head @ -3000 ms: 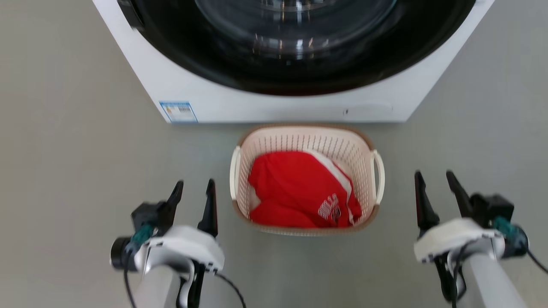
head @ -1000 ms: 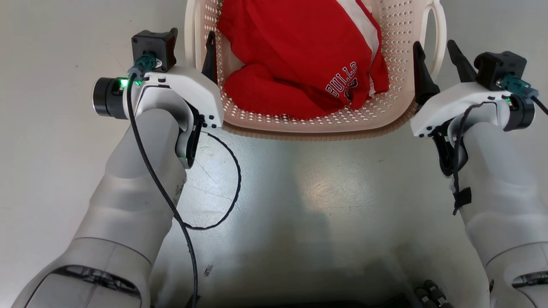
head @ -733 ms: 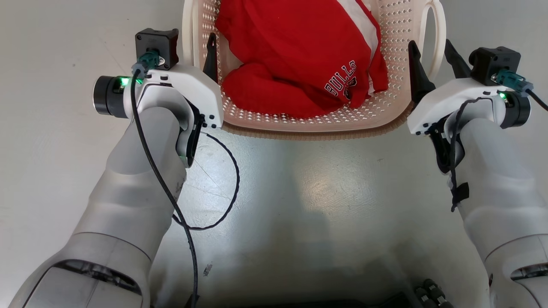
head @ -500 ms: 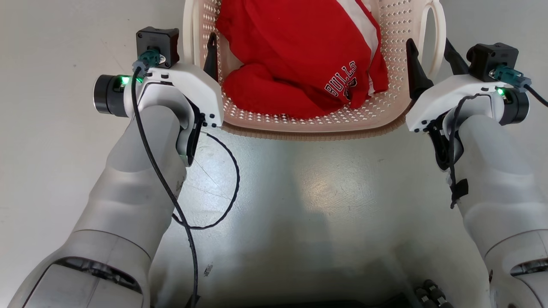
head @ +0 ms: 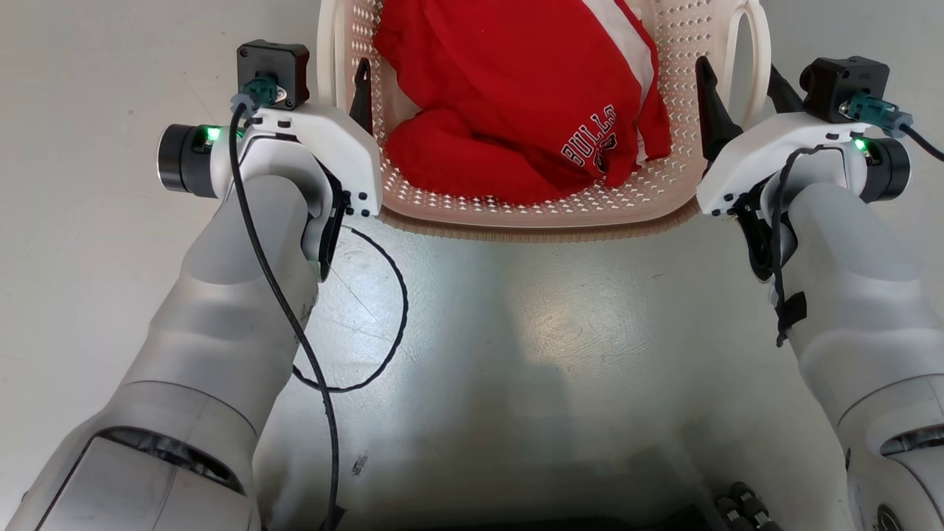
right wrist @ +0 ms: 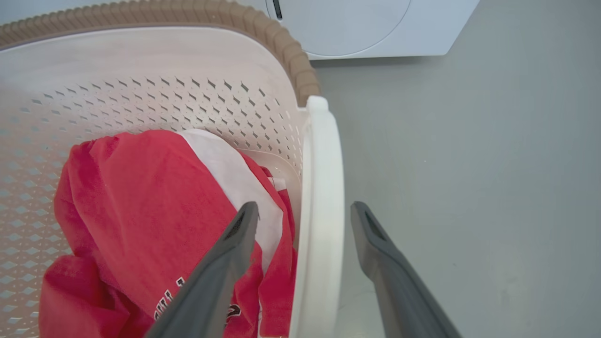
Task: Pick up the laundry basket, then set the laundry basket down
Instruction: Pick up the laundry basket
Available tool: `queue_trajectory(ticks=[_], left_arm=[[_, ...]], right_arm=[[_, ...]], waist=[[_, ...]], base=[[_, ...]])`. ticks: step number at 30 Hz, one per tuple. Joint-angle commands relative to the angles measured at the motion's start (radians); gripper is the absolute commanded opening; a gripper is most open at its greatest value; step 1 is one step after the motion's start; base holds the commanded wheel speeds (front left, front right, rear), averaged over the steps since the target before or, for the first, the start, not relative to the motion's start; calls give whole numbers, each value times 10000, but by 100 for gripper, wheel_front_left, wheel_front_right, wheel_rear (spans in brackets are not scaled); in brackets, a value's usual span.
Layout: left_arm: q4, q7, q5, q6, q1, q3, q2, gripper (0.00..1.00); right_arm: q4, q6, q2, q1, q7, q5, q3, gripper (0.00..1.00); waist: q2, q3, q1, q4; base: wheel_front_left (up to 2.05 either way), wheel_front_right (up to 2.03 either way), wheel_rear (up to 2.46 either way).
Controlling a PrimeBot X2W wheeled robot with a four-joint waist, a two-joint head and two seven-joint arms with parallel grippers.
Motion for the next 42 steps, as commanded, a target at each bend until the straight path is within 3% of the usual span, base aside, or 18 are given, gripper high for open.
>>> queue_trajectory(ticks=[1,25,26,27,28,29,30,31,32,33,34,42], left_arm=[[19,-36,-158,40,-25,-10,221,100],[383,-38,-1148,232,-427,-1292,221,100],[365,-40,-1128,240,-451,-1357,221,99],[348,-42,-1109,249,-475,-1413,221,99],[330,-44,-1089,261,-501,-1461,221,99],[344,-46,-1134,268,-488,-1456,221,25],[347,-46,-1136,262,-497,-1486,221,25],[388,-47,-1115,184,-497,-1574,221,25],[421,-47,-1091,109,-513,-1660,221,25],[394,-47,-1167,137,-528,-1607,221,25],[383,-48,-1169,145,-511,-1654,221,0],[294,-49,-1493,108,-330,-2125,221,0]], right_arm=[[46,62,217,211,-109,71,180,100],[316,62,246,28,-109,270,378,100],[315,62,240,26,-109,278,380,98],[317,62,239,25,-109,288,381,67],[315,62,238,24,-109,295,383,49],[315,62,235,31,-109,299,383,44],[329,62,236,41,-109,312,376,23],[335,62,238,51,-109,322,375,18],[341,62,241,64,-109,330,377,0],[375,62,246,85,-109,343,387,0],[403,62,252,92,-109,360,403,0],[508,62,297,181,-109,490,621,0]], waist=[[0,13,0,-2],[0,133,0,-19],[0,143,0,-22],[0,154,0,-27],[0,165,0,-33],[0,170,0,-42],[0,176,0,-50],[0,179,0,-63],[0,179,0,-70],[0,184,0,-72],[0,177,0,-82],[0,-99,0,-74]], base=[[0,0,0],[0,0,0],[0,0,0],[0,0,0],[0,0,0],[0,0,0],[0,0,0],[0,0,0],[0,0,0],[0,0,0],[0,0,0],[0,0,0]])
